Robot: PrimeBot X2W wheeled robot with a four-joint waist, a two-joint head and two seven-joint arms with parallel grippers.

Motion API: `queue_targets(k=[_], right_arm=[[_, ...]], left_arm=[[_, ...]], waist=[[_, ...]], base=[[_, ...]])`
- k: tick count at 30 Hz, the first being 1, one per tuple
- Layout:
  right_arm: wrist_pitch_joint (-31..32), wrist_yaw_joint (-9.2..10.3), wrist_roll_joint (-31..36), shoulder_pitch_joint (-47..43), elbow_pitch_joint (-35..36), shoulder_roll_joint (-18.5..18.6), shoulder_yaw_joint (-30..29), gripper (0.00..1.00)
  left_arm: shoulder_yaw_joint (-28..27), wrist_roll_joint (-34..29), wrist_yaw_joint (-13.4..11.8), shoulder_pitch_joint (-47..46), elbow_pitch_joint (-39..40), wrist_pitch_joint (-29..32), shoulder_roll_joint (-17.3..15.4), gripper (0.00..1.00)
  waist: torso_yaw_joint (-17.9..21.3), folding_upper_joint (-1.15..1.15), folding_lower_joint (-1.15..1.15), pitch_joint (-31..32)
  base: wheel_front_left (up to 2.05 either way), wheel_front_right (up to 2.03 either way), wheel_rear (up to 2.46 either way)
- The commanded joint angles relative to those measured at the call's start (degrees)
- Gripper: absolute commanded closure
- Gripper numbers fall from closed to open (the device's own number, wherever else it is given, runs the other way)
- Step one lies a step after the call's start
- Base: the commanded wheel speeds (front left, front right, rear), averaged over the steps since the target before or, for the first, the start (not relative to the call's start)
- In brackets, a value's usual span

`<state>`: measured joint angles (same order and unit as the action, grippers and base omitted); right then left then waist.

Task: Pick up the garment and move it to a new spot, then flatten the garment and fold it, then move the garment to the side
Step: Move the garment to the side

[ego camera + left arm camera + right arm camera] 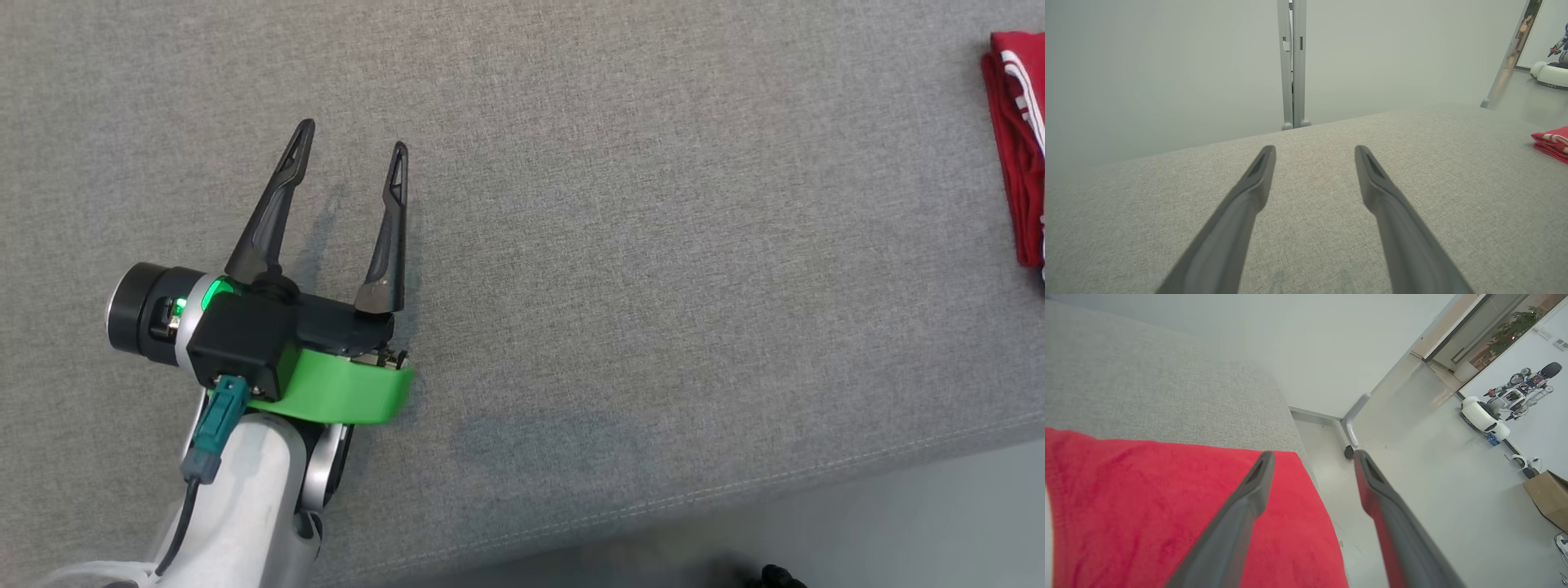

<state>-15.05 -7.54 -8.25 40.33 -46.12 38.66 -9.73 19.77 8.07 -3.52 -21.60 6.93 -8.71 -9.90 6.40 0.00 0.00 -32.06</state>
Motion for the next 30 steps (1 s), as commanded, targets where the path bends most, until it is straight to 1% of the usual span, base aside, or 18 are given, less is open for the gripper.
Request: queue_targets(k=[1,3,5,8,10,11,16,20,23,26,30], right_arm=[[-0.2,0.11,0.5,0.5,1.4,-0.4,-0.5,0.00],[-0.2,0.11,0.3,-0.3,3.4,-1.2,-1.2,0.00],[-0.2,0.11,-0.3,-0.7,8.3,-2.4,-1.8,0.00],[-0.2,0.10,-2.1,-2.4,15.4,-6.1,-3.0,0.00],[-0.3,0.11,-3.6,-4.1,19.8,-9.2,-3.4,0.00],[-0.3,0.10,-3.9,-5.2,22.5,-10.2,-3.3,0.00],[-0.3,0.10,-3.6,-11.7,32.8,-17.7,-0.4,0.00],[-0.3,0.11,-2.3,-17.0,39.4,-22.6,2.4,0.00],[-0.3,0.10,-1.0,-21.1,42.4,-26.3,3.8,0.00],[-0.1,0.10,0.9,-24.7,44.0,-29.6,4.2,0.00],[0.4,0.10,3.0,-29.2,45.2,-32.5,4.3,0.00]], left_arm=[[-0.4,0.6,-0.6,0.6,-0.1,-0.5,-0.2,0.00],[-0.6,1.0,-0.8,1.1,-0.5,-0.7,0.0,0.00],[-0.9,1.2,-1.1,1.3,-0.9,-1.1,0.0,0.00],[-1.6,1.7,-1.6,2.1,-1.8,-1.6,-0.2,0.00],[-2.1,2.0,-2.1,2.8,-2.4,-2.0,-0.2,0.00],[-2.5,2.3,-2.4,3.0,-2.6,-2.2,-0.2,0.00],[-4.1,3.4,-3.6,4.5,-3.5,-3.8,0.2,0.00],[-5.1,4.4,-4.2,5.9,-4.5,-4.9,0.5,0.00],[-5.8,4.8,-4.7,7.1,-5.3,-5.5,0.7,0.00],[-6.6,5.1,-5.4,8.9,-6.5,-5.9,0.7,0.00],[-7.2,5.1,-5.9,11.8,-7.7,-6.0,0.4,0.00]], waist=[[0.0,0.00,0.00,0.8],[0.1,0.00,0.00,1.7],[0.1,0.00,0.00,2.8],[-0.3,0.00,0.00,4.9],[-0.8,0.00,0.00,6.3],[-1.2,0.00,0.00,7.0],[-3.4,0.00,0.00,10.4],[-5.5,0.00,0.00,12.8],[-7.1,0.00,0.00,14.7],[-8.5,0.00,0.00,17.0],[-9.5,0.00,0.00,20.6]], base=[[0.00,0.00,0.00],[0.00,0.00,0.00],[0.00,0.00,0.00],[0.00,0.00,0.00],[0.00,0.00,0.00],[0.00,0.00,0.00],[0.00,0.00,0.00],[0.00,0.00,0.00],[0.00,0.00,0.00],[0.00,0.00,0.00],[0.00,0.00,0.00]])
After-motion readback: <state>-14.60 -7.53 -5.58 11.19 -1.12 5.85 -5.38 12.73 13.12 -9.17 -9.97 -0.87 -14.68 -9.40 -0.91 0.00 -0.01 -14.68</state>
